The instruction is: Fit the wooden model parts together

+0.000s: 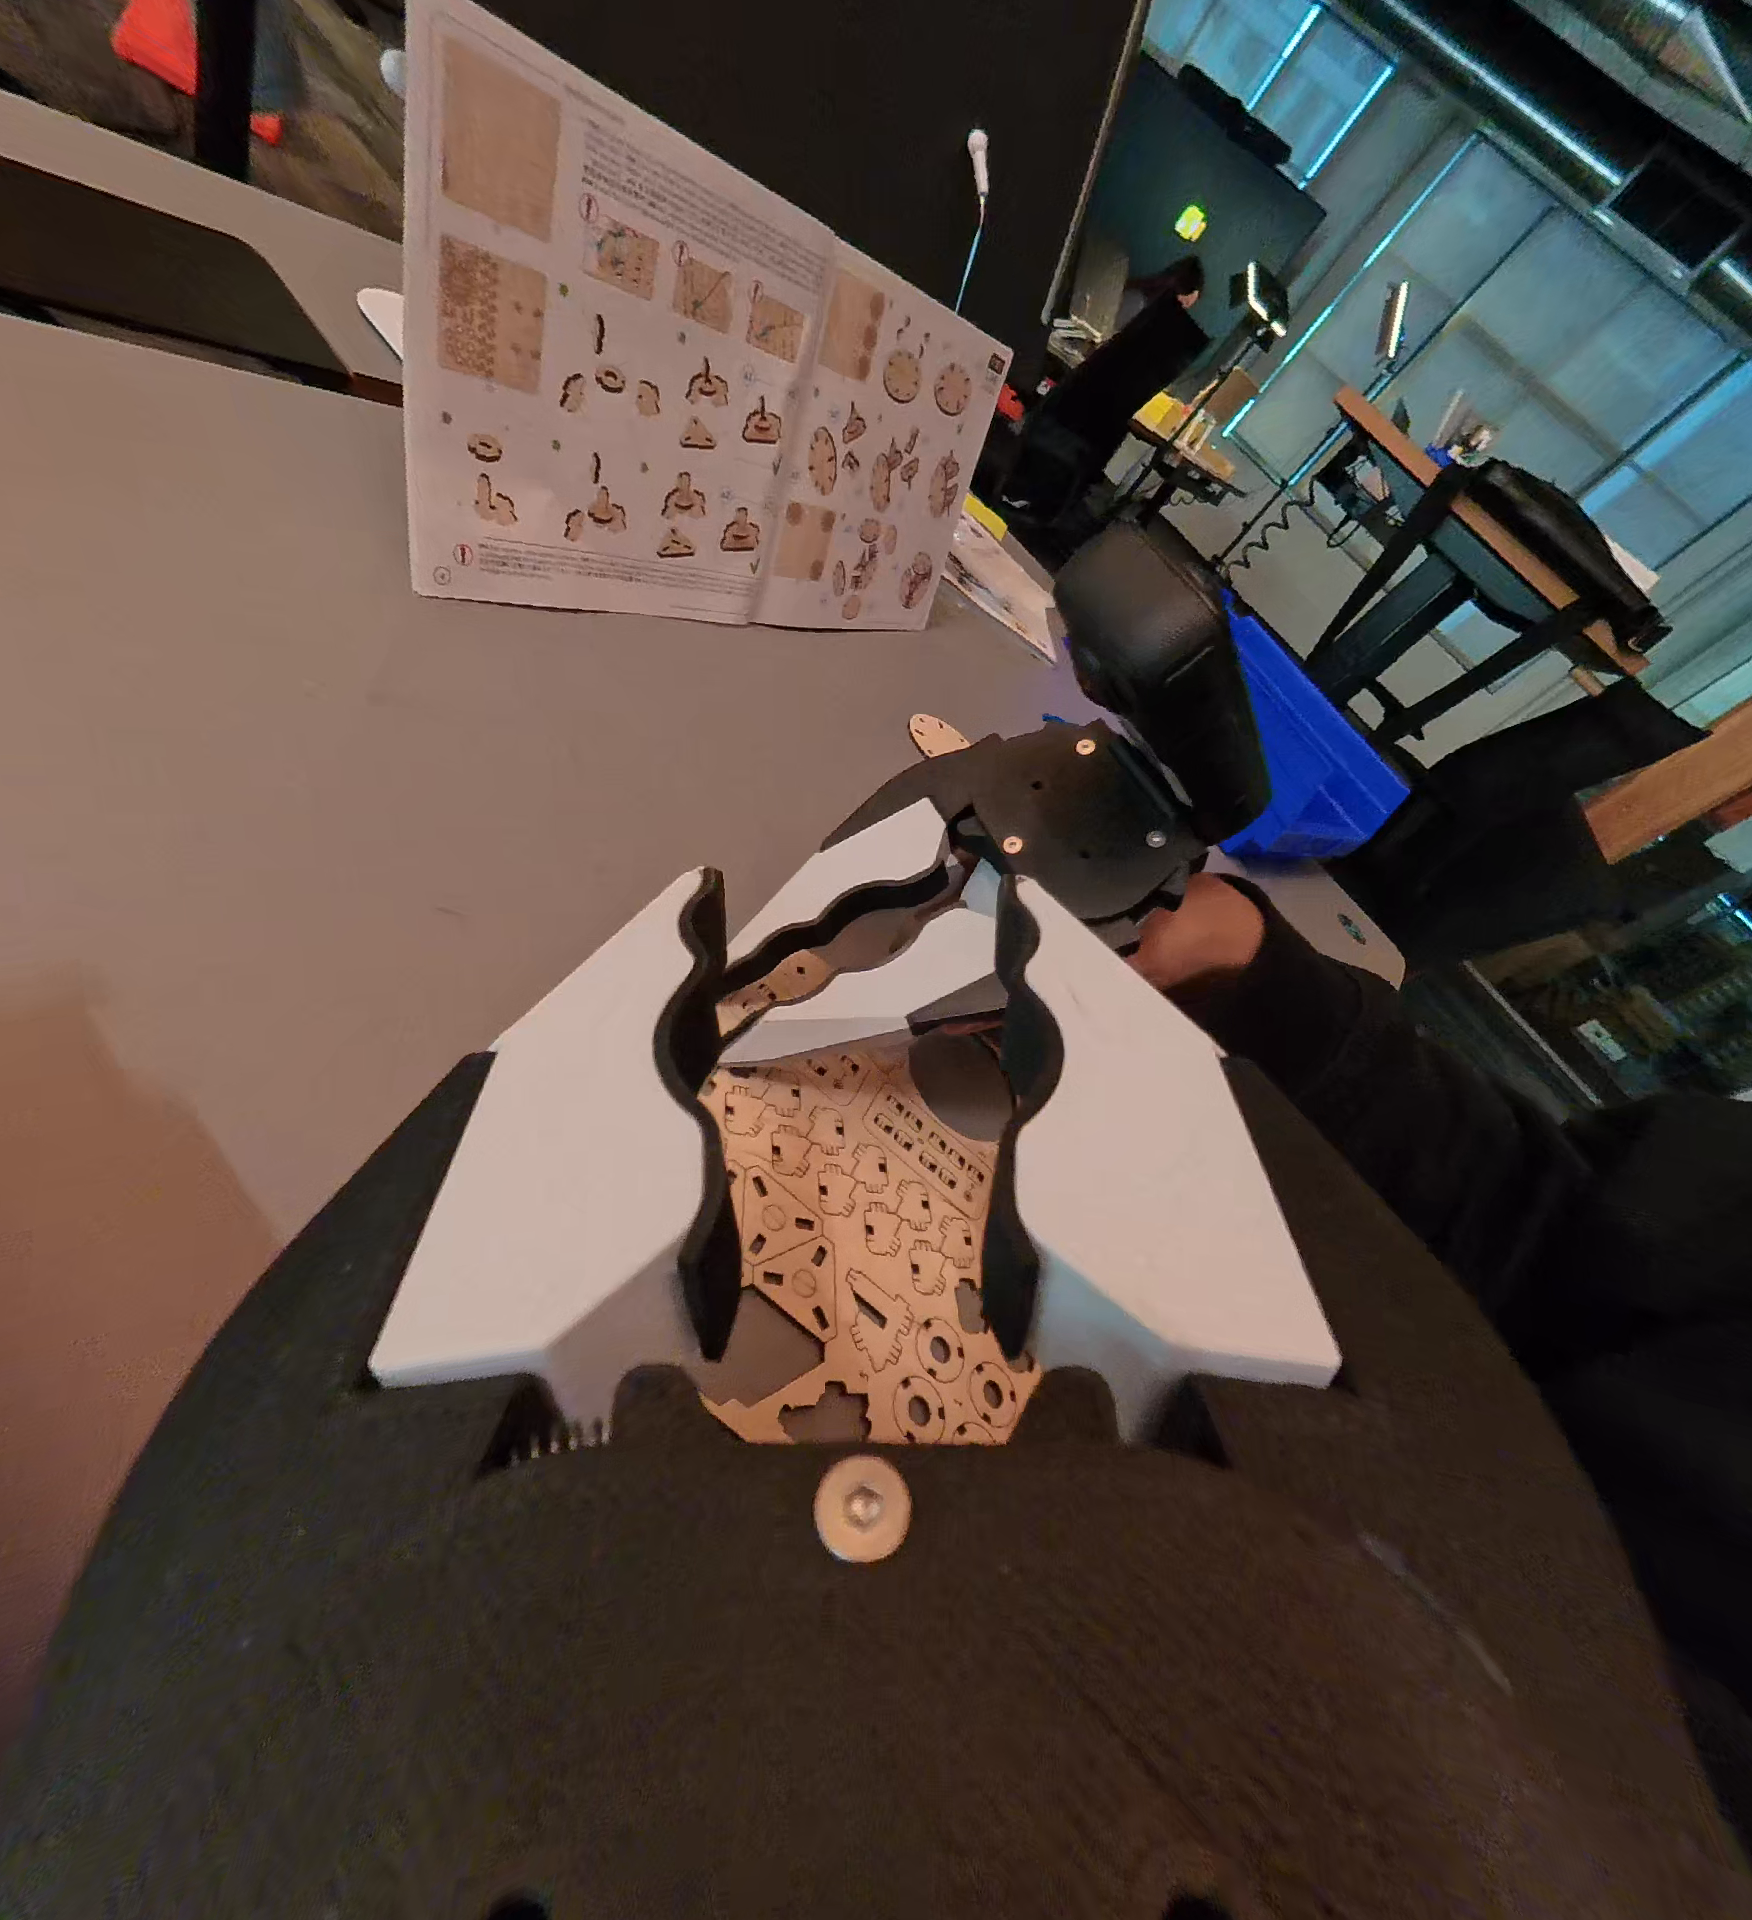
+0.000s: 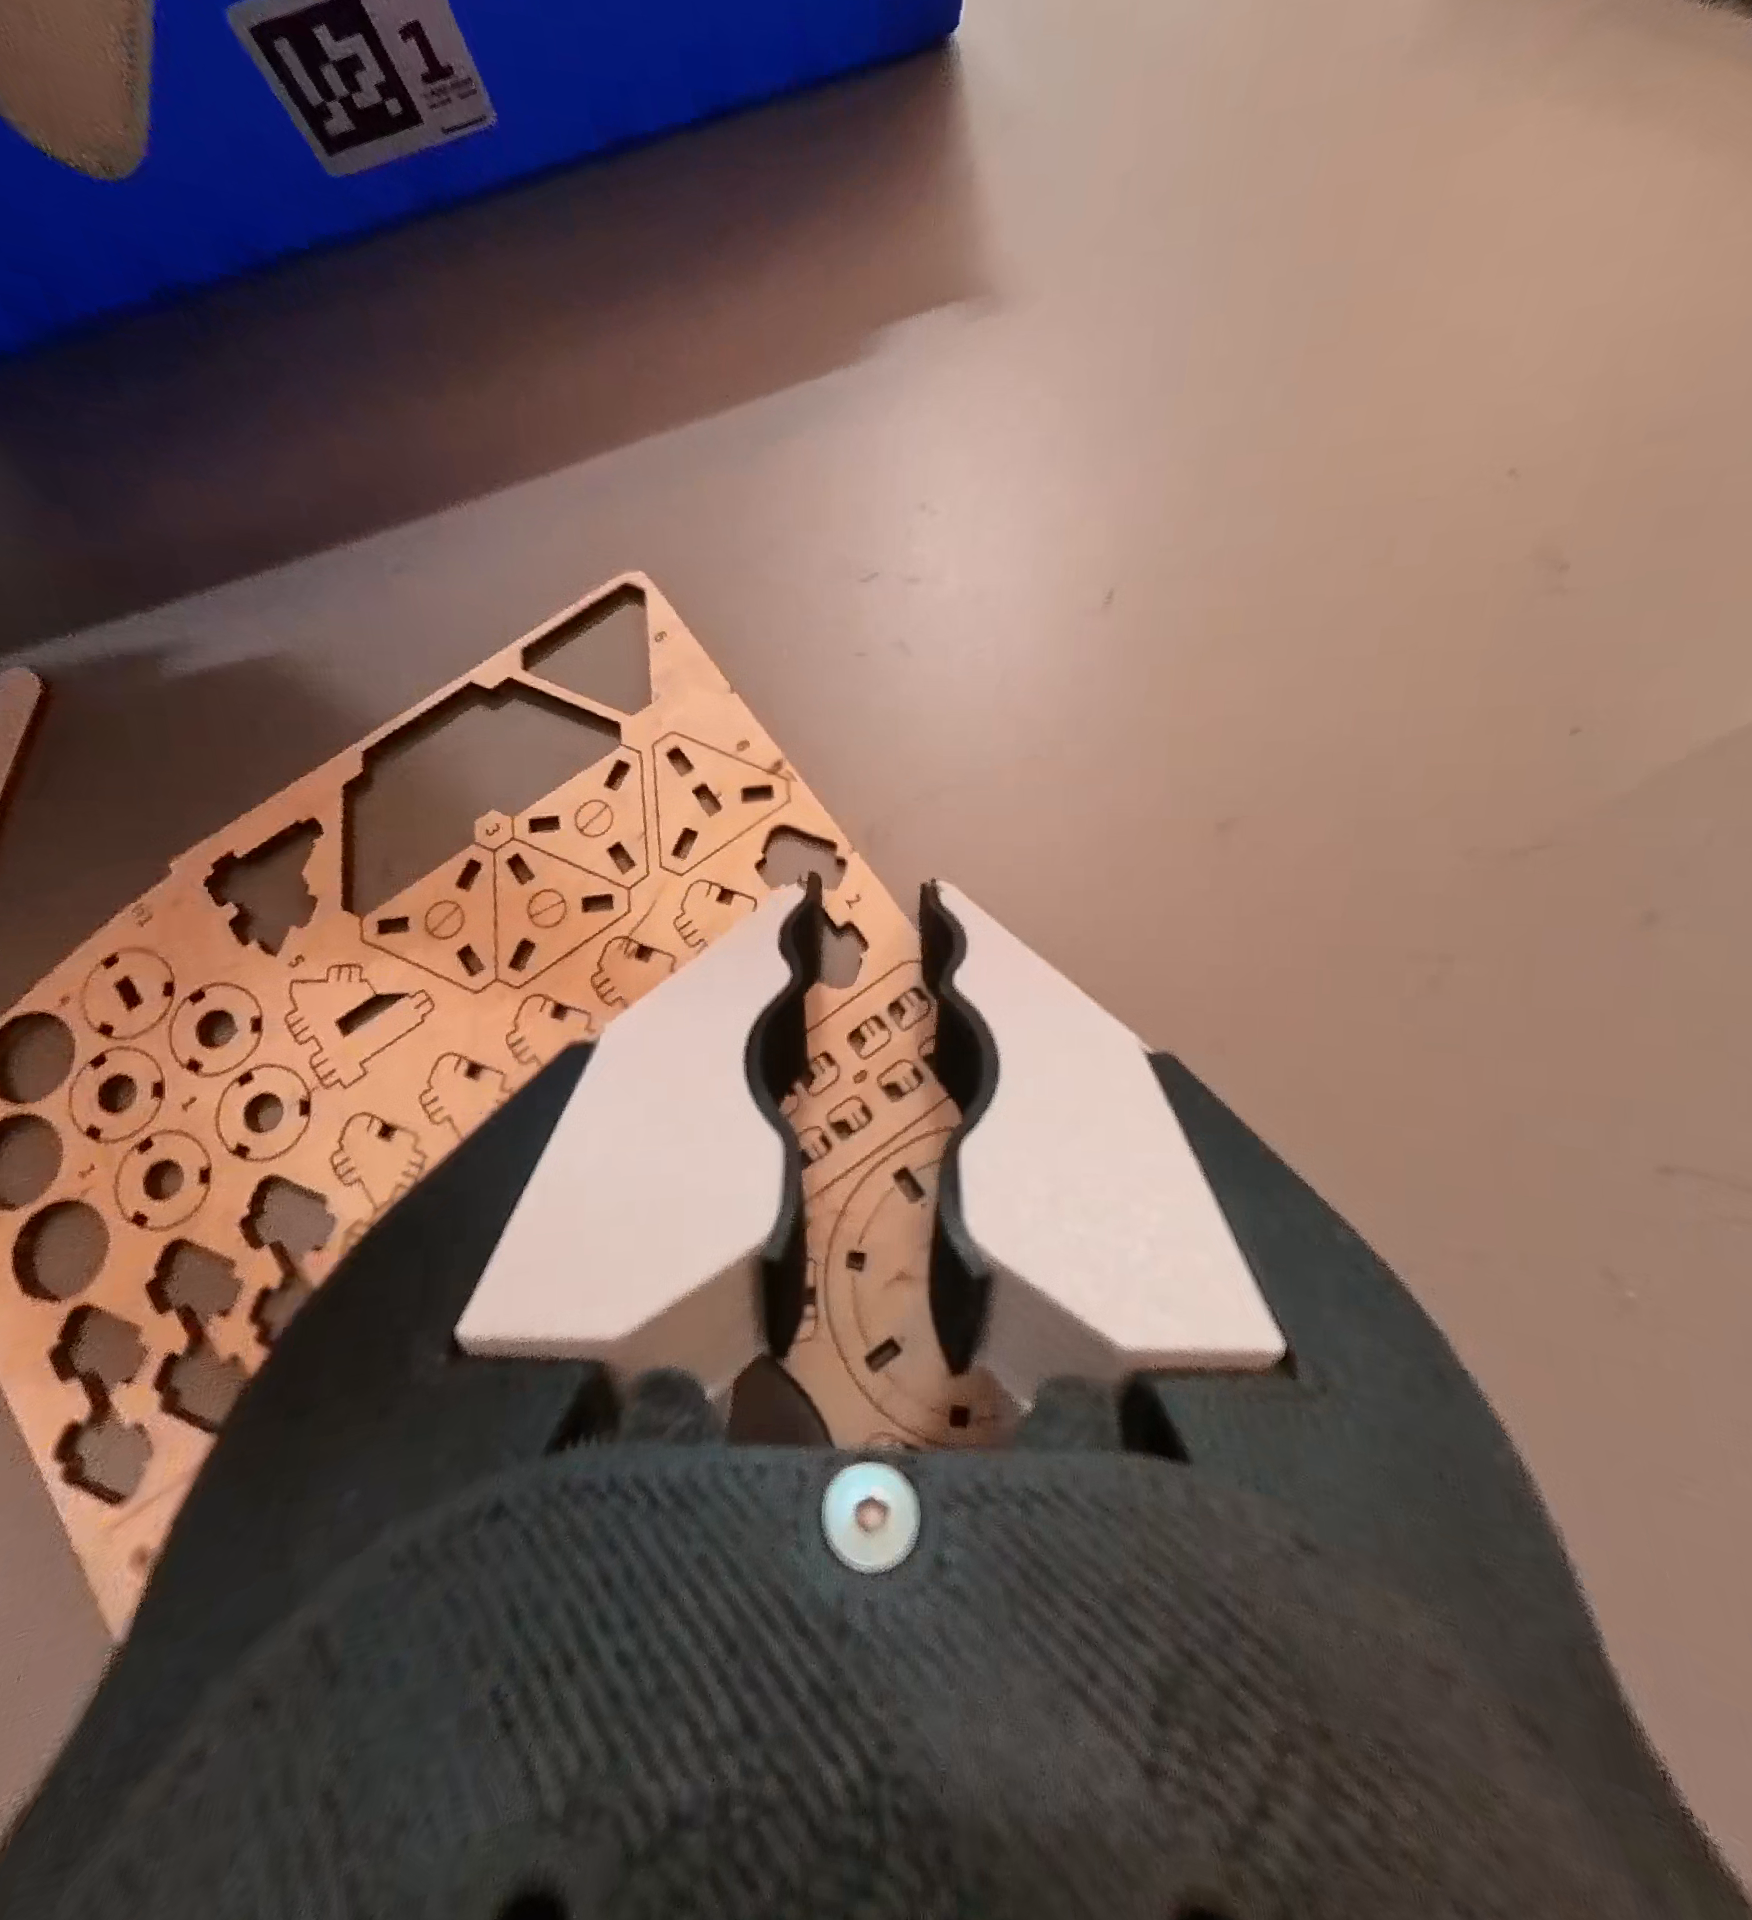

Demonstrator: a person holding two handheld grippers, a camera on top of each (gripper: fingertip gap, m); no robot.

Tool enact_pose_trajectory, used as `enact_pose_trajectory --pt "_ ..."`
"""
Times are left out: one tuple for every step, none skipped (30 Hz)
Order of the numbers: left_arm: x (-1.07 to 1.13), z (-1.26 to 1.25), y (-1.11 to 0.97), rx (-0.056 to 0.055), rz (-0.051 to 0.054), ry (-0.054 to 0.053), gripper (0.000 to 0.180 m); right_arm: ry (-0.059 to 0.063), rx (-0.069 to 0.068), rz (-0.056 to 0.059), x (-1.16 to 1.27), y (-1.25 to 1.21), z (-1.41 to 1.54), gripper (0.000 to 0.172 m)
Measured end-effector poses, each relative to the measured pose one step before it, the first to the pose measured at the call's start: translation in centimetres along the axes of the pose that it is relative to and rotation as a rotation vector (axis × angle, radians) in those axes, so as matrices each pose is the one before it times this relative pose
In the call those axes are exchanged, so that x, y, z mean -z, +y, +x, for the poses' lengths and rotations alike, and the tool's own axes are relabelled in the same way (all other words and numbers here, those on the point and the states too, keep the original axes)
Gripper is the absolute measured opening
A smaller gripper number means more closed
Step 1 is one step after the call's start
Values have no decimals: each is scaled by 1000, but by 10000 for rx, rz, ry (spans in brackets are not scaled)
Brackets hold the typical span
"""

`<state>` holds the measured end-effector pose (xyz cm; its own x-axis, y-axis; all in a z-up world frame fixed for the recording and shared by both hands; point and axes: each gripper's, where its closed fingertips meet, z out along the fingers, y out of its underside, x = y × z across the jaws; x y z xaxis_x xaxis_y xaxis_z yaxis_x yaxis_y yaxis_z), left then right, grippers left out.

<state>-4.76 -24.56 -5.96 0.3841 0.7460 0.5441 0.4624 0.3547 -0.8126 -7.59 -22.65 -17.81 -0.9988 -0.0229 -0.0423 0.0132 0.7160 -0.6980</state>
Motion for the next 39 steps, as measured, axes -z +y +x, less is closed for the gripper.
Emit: enact_pose_trajectory --pt "-125 101 70 -86 -17 81 52 -9 124 -83 195 189 -20 17" --pt "-129 160 34 -123 12 115 52 35 103 -101 266 244 82 18" --pt "-115 82 35 -105 23 63 51 74 49 -87 286 270 177 20" --pt "-113 -21 50 -60 11 9 51 54 -17 -42 246 246 183 22" --pt "-108 3 45 -38 4 19 51 -19 -94 8 161 210 119 23" --pt "-105 59 26 -32 14 49 51 -111 -162 39 102 148 -4 23" --pt "-105 81 16 -19 16 55 51 -159 -176 31 84 152 -78 22" --pt "-95 77 22 -7 5 43 50 -147 -122 -21 116 188 -82 22" --pt "-82 70 53 -7 -11 30 50 -122 -28 -57 184 208 -105 23" --pt "-70 60 57 -26 -21 17 50 -84 17 -16 206 101 -108 25" --pt "-52 23 55 -36 -25 -7 50 -28 -17 64 203 -44 -44 26" --pt "-36 -40 49 -31 -18 -26 49 -25 -51 88 138 -117 -60 26" --pt "-30 -47 29 -13 -5 -21 49 -21 -35 -12 21 32 -65 25" --pt "-18 -34 16 11 8 5 49 110 51 -162 -115 286 105 25" --pt "-30 -13 14 30 16 26 49 308 161 -105 -129 191 354 25" --pt "-12 5 10 36 14 34 49 236 200 41 -47 -48 211 18" --pt "-23 -7 14 28 9 28 49 -51 130 -25 -25 27 -178 17" --pt "-11 -30 15 15 6 11 49 -74 58 -39 -32 23 -181 11" --pt "-18 -65 28 8 5 -12 49 44 74 -27 -26 -22 -23 9" --pt "-7 -122 27 10 11 -30 49 77 115 -50 -5 14 -9 9" --pt "-21 -128 59 27 -1 -25 49 76 153 -39 2 -4 7 9" --pt "-20 -114 91 43 -20 -5 49 60 162 0 2 -17 -12 9" --pt "-24 -109 95 51 -27 -2 49 35 129 19 11 -20 -2 9" --pt "-29 -106 100 50 -28 -4 49 8 81 19 13 -16 -4 8" --pt "-46 -100 116 50 -43 -4 50 -5 38 12 48 -14 8 8" --pt "-63 -92 140 42 -56 -7 50 6 10 42 86 -78 35 8" --pt "-70 -152 108 24 -31 -55 51 43 -16 132 174 -230 88 8" --pt "-59 -240 56 16 2 -126 53 74 -41 217 273 -372 145 7" --pt "-56 -245 33 0 16 -141 56 76 -54 261 363 -459 161 7" --pt "-59 -280 0 -7 31 -162 61 79 -53 278 426 -476 178 7" --pt "-49 -354 -35 6 58 -216 68 93 -42 278 474 -447 197 7" --pt "-47 -354 -42 2 69 -207 77 97 -22 256 490 -378 208 7" --pt "-29 -362 -6 18 45 -195 83 82 9 212 514 -301 172 7" --pt "-25 -416 64 66 5 -198 88 88 28 191 519 -243 166 7" --pt "-52 -467 152 132 -41 -190 93 105 31 209 511 -254 186 7" --pt "-103 -461 338 201 -132 -127 97 97 25 224 524 -271 176 7" --pt "-131 -348 469 286 -206 10 97 65 1 216 490 -288 151 7" --pt "-179 -317 551 391 -248 69 96 22 -32 208 433 -305 101 6" --pt "-205 -615 765 334 -478 -292 90 -27 -52 196 368 -299 14 6"
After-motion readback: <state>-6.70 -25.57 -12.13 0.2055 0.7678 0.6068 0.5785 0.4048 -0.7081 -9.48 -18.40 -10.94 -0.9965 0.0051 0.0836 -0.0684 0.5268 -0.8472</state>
